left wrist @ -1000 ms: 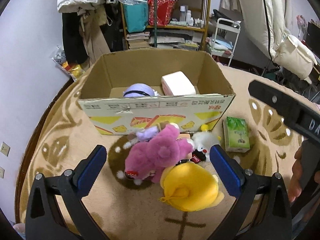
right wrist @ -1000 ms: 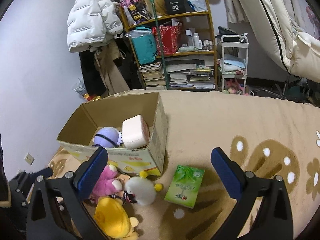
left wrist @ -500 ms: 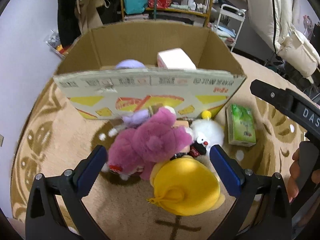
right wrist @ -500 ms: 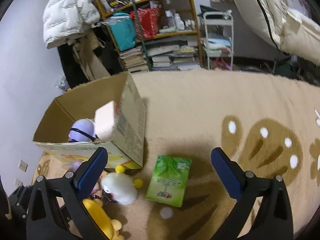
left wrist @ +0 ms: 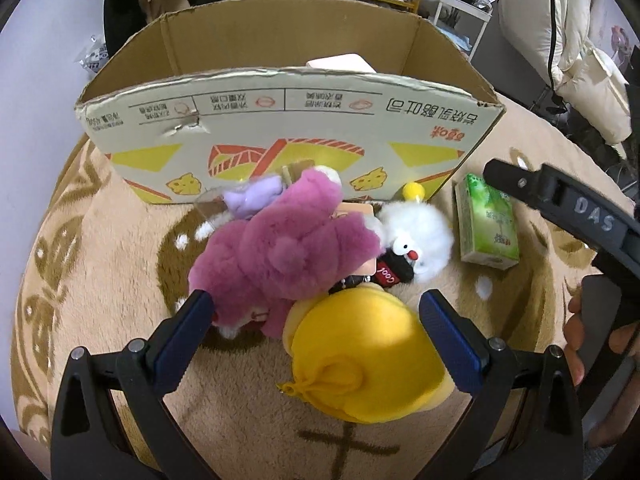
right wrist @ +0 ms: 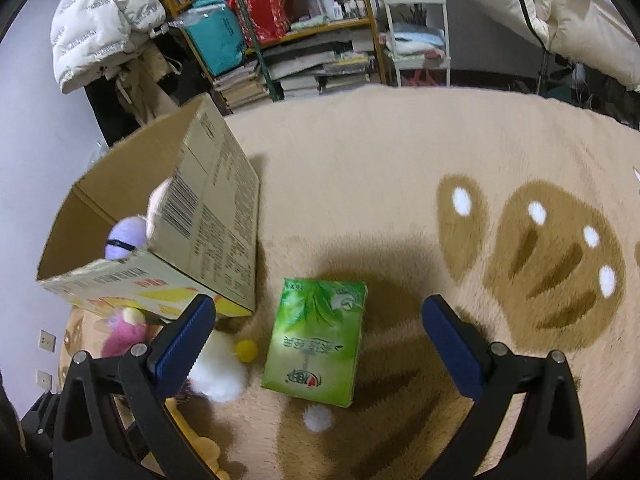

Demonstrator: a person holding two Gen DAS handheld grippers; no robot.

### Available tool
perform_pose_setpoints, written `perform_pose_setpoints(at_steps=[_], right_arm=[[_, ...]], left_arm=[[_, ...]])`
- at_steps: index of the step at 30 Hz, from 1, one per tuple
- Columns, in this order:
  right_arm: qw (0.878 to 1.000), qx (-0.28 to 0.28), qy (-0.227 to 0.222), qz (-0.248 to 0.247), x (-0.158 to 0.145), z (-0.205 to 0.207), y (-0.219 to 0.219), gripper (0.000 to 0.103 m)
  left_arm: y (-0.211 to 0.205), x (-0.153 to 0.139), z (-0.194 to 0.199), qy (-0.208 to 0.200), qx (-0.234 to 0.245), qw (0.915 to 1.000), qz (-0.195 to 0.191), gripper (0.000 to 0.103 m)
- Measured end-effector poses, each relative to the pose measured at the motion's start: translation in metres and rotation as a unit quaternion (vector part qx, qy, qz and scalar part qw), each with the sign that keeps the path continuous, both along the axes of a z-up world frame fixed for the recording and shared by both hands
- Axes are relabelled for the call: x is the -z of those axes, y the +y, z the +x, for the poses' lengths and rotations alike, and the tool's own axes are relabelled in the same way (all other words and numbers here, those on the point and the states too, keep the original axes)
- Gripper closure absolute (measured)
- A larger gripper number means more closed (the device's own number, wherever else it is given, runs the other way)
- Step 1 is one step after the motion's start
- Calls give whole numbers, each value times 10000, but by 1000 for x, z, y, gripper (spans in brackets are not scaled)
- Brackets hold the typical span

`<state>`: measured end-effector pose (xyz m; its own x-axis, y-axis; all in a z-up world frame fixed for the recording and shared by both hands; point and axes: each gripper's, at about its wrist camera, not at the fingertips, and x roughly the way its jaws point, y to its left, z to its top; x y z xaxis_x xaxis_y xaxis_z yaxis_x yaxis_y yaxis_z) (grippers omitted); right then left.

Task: Organize soft objects
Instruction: 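Grasp the yellow duck plush with the left tool while the right tool grasps the green tissue pack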

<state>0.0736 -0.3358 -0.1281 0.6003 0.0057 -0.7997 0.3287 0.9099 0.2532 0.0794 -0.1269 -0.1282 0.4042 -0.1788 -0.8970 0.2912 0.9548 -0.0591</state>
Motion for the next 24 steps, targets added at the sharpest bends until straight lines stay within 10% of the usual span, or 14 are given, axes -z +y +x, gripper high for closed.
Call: perform_pose_setpoints(at_steps=[24], right_arm=[[9985, 133, 513, 156, 25, 5, -9, 0]], left_arm=[[9, 0, -16, 219, -127, 9997, 20, 1]])
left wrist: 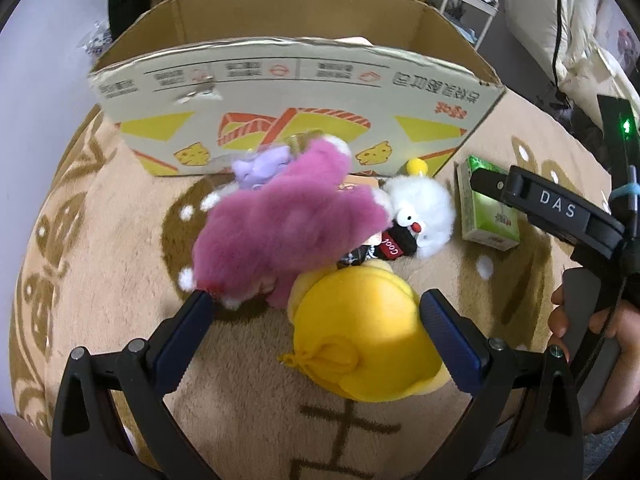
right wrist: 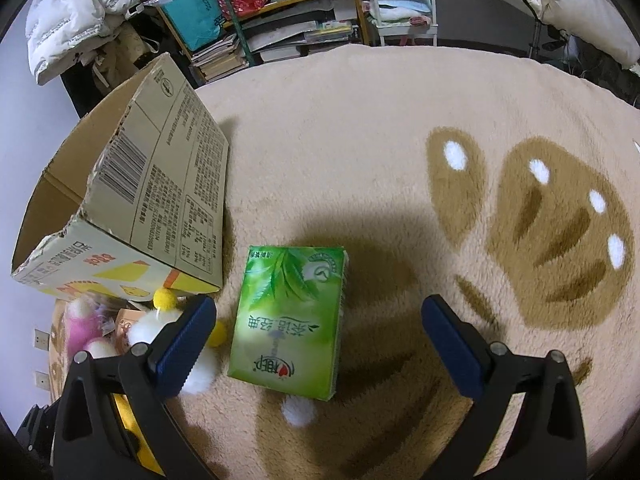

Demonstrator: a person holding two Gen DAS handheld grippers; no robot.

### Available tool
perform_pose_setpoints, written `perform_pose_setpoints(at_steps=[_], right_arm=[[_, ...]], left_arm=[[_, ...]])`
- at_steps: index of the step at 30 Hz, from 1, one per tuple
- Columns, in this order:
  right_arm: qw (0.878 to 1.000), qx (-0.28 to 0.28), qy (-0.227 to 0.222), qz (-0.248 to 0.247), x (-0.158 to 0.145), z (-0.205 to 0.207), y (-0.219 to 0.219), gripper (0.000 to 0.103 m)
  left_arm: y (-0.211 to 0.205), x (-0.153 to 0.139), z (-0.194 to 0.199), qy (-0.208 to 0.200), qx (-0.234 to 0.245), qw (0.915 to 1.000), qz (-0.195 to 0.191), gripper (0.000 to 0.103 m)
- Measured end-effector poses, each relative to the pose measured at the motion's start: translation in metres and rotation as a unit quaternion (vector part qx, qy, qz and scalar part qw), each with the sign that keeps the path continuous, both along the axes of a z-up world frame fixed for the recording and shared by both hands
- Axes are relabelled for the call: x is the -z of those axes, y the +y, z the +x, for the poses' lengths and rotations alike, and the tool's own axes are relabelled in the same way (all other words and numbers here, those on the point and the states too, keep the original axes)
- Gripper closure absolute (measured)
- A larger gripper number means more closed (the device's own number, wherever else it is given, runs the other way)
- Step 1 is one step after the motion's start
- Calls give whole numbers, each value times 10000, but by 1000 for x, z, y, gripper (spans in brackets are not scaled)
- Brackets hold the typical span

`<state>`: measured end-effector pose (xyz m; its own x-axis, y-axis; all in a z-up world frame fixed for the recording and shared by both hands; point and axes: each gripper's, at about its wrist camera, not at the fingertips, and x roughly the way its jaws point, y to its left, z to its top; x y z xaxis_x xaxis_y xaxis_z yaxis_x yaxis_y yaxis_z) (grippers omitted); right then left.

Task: Organize soft objects
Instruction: 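Grasp the yellow duck plush with the left tool while the right tool grasps the green tissue pack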

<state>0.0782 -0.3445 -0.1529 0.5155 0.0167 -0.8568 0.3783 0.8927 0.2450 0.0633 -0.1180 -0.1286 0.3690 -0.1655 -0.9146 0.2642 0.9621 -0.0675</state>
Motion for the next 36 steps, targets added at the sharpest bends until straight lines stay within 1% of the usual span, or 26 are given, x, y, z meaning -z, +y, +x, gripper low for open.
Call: perform_pose_setpoints(at_steps=[1, 3, 4, 6, 9, 11, 13, 14, 16, 18, 21, 23, 25, 27, 28, 29, 30, 31, 36], right_arm=[[10000, 2, 11, 2, 0, 0, 0, 0], [10000, -8, 42, 21, 2, 2, -1, 3], [10000, -17, 61, 41, 2, 2, -1, 4], [10000, -28, 72, 50, 3, 4, -1, 4], [9999, -60, 74, 43, 3, 4, 1, 8], [9999, -83, 112, 43, 4, 4, 2, 16], [9998, -116, 122, 72, 5, 5, 4, 20], [9998, -141, 114, 45, 5, 6, 6, 23], [9997, -202, 117, -38, 3, 6, 9, 27], [9995, -265, 147, -79, 4, 6, 12, 28], [9991, -326, 256, -77, 8, 9, 14, 28], [9989, -345, 289, -109, 8, 9, 15, 30], [9985, -368, 351, -195, 9, 9, 15, 32], [9984, -381, 365, -216, 10, 9, 16, 32], [9984, -383, 363, -221, 9, 9, 16, 34], [9984, -382, 362, -223, 9, 8, 16, 40], [9984, -385, 355, -207, 9, 8, 16, 44], [9985, -383, 350, -193, 8, 7, 16, 46], [9987, -418, 265, -69, 4, 1, 15, 46]], left_arm=[[3, 1, 0, -10, -4, 10000, 13, 1], [3, -2, -3, 20, -18, 10000, 43, 1], [4, -3, -4, 21, -16, 10000, 18, 1], [1, -3, -7, 53, 30, 9999, 91, 1], [-4, 1, -8, 140, 109, 9998, 31, 1], [-8, 4, -8, 183, 135, 9997, 18, 1], [-10, 9, -6, 297, 134, 9995, -12, 0], [-10, 13, -4, 408, 88, 9991, -71, 0], [-8, 19, -2, 606, -11, 9979, -240, 0], [-8, 23, -1, 739, -70, 9966, -347, 0], [-14, 23, -4, 685, 30, 9972, -296, 2], [-21, 25, -7, 751, 196, 9963, -368, 11], [-26, 28, -8, 824, 263, 9954, -414, 13], [-30, 29, -9, 808, 309, 9953, -435, 19], [-32, 28, -10, 795, 359, 9951, -473, 25], [-35, 27, -11, 780, 433, 9947, -503, 32], [-38, 26, -11, 749, 486, 9947, -515, 35], [-40, 24, -13, 706, 536, 9948, -509, 36], [-43, 19, -17, 537, 630, 9955, -461, 42]])
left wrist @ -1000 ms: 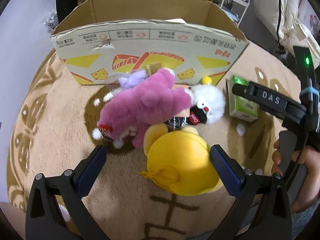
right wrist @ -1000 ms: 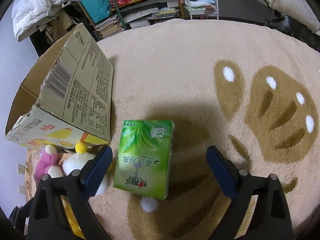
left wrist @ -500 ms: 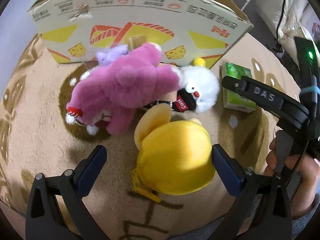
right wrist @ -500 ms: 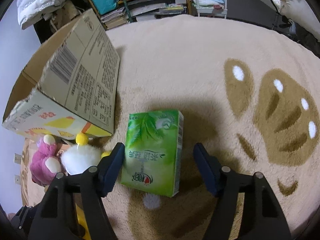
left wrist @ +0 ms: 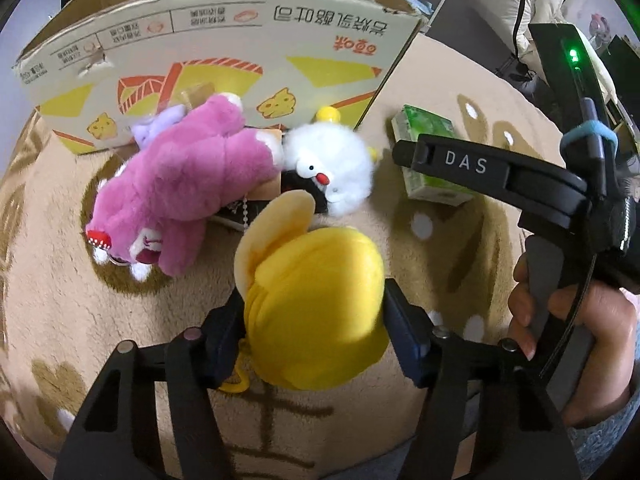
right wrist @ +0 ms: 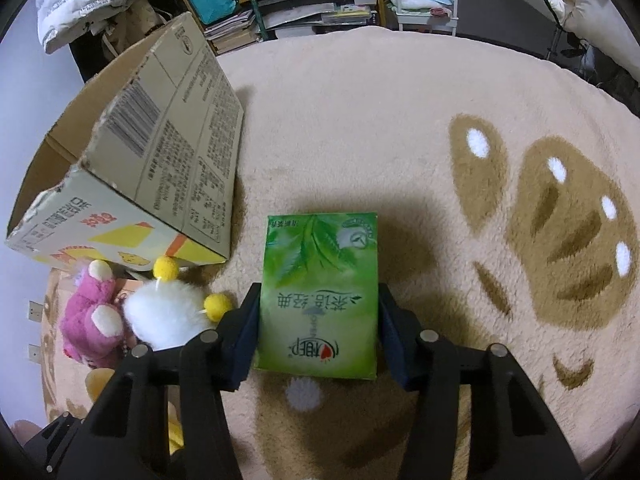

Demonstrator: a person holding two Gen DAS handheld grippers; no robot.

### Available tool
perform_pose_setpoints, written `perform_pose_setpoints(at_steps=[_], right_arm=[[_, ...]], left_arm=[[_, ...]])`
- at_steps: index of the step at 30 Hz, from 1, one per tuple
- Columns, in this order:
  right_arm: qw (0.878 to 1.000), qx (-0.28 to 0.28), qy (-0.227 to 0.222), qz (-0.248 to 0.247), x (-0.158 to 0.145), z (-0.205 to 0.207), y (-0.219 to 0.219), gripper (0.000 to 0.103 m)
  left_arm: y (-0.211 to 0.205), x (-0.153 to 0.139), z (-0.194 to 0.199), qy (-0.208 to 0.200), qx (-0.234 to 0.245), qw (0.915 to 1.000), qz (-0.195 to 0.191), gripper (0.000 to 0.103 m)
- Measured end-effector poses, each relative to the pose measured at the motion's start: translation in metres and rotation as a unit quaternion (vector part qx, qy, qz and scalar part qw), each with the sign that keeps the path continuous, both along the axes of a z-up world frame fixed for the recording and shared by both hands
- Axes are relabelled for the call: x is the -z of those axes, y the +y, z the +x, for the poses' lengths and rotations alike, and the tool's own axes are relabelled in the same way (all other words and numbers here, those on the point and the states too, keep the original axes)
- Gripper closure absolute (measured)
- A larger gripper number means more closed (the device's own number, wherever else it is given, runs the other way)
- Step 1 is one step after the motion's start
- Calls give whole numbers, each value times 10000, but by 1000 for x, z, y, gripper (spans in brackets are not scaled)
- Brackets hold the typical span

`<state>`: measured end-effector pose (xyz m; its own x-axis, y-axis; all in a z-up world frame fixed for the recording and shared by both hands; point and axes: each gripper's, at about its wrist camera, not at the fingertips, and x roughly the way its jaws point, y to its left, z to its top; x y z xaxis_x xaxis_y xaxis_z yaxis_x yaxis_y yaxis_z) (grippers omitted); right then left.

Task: Organize soft objects
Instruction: 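Grasp the yellow duck plush with the left tool while the right tool grasps the green tissue pack, then carry the duck into the box and open the left tool while the right tool carries the tissue pack over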

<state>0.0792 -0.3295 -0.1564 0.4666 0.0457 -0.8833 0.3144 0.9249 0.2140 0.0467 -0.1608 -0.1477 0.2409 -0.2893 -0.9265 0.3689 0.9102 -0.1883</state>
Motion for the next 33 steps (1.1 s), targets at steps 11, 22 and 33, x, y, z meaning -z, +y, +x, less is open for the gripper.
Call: perform_pose_setpoints(at_steps=[11, 22, 33], right_arm=[[9982, -122, -570, -103, -34, -20, 9, 47], [9841, -369, -1679, -441, -95, -53, 31, 47], [9581, -669, -2672, -791, -137, -72, 60, 47]], left_arm=[[37, -26, -7, -689, -363, 9962, 395, 45], [55, -75, -28, -1774, -552, 9817, 408, 45], [78, -119, -29, -3160, -738, 9448, 460, 45]])
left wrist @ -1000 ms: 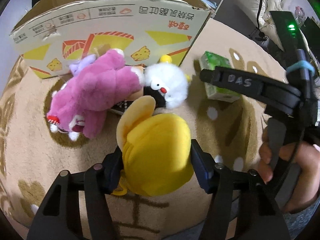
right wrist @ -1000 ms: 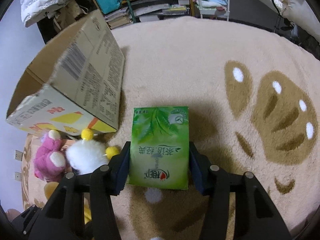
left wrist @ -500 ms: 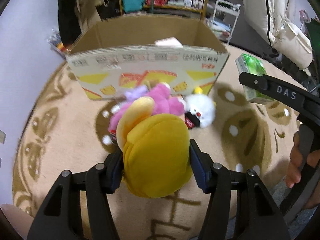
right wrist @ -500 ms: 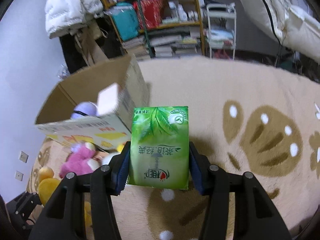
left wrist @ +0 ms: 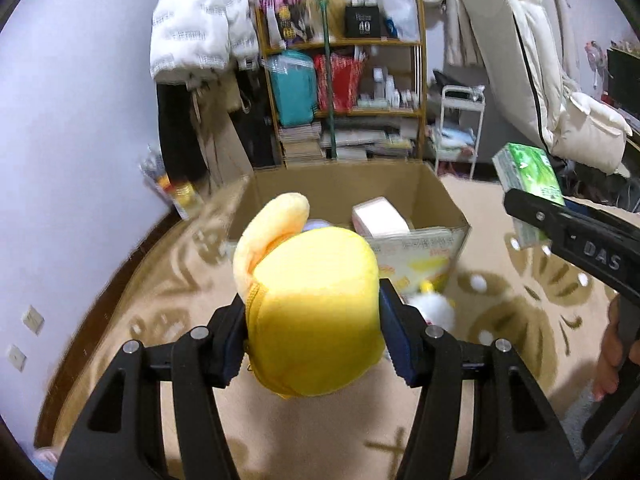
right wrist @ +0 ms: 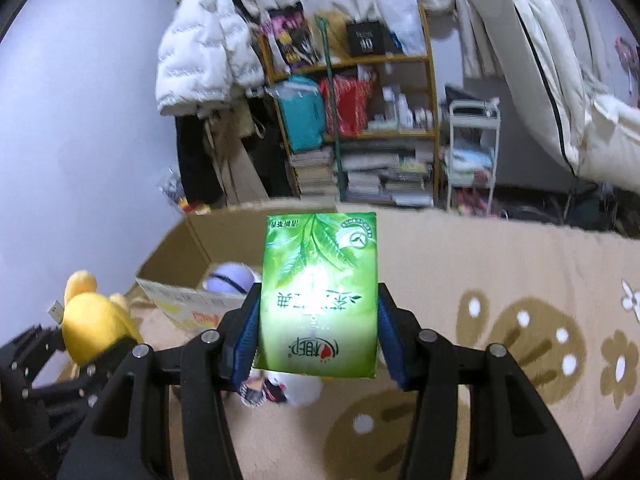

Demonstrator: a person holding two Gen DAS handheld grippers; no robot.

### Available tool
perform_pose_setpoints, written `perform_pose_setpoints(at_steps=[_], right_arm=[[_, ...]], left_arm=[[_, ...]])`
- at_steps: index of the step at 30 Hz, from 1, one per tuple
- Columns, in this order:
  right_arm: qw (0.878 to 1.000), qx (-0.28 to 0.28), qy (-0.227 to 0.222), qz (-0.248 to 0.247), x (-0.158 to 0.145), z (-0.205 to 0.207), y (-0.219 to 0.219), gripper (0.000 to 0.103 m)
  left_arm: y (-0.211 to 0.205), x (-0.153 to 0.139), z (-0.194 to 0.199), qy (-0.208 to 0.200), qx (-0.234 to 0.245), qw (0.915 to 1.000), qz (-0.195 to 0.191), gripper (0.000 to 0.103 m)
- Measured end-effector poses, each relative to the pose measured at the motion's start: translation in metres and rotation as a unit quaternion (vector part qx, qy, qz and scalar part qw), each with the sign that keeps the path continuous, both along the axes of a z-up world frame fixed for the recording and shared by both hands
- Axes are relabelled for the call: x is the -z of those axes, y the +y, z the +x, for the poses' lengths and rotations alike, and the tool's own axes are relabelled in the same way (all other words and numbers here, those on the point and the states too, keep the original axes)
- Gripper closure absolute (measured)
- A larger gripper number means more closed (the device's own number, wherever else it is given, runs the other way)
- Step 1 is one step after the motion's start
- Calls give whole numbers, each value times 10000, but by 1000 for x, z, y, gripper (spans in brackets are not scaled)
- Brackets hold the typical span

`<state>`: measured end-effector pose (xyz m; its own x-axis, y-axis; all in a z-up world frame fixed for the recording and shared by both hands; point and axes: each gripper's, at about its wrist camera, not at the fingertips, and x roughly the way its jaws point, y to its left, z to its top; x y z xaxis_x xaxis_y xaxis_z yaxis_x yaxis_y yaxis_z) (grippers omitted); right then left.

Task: Organize soft objects
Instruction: 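Carry the duck into the box and open the left tool while the right tool carries the tissue pack over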

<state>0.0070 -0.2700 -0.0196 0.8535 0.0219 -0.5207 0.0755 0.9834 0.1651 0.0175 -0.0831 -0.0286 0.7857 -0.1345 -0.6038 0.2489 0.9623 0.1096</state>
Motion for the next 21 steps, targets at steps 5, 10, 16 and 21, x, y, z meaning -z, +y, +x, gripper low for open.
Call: perform_pose_setpoints(at_steps=[5, 10, 16, 21], right_arm=[[9994, -7, -262, -221, -16, 0, 9, 47], [9976, 40, -579, -377, -30, 5, 16, 47], [9935, 39, -884, -717, -43, 17, 29, 47], [9915, 98, -925, -911, -42, 33, 36, 47]], left_arm=[[14, -11, 13, -324, -256, 9990, 165, 45], [28, -19, 25, -550, -414, 9976, 109, 45], [34, -30, 38, -929, -499, 9943, 180, 45], [34, -37, 50, -1136, -494, 9922, 126, 45]])
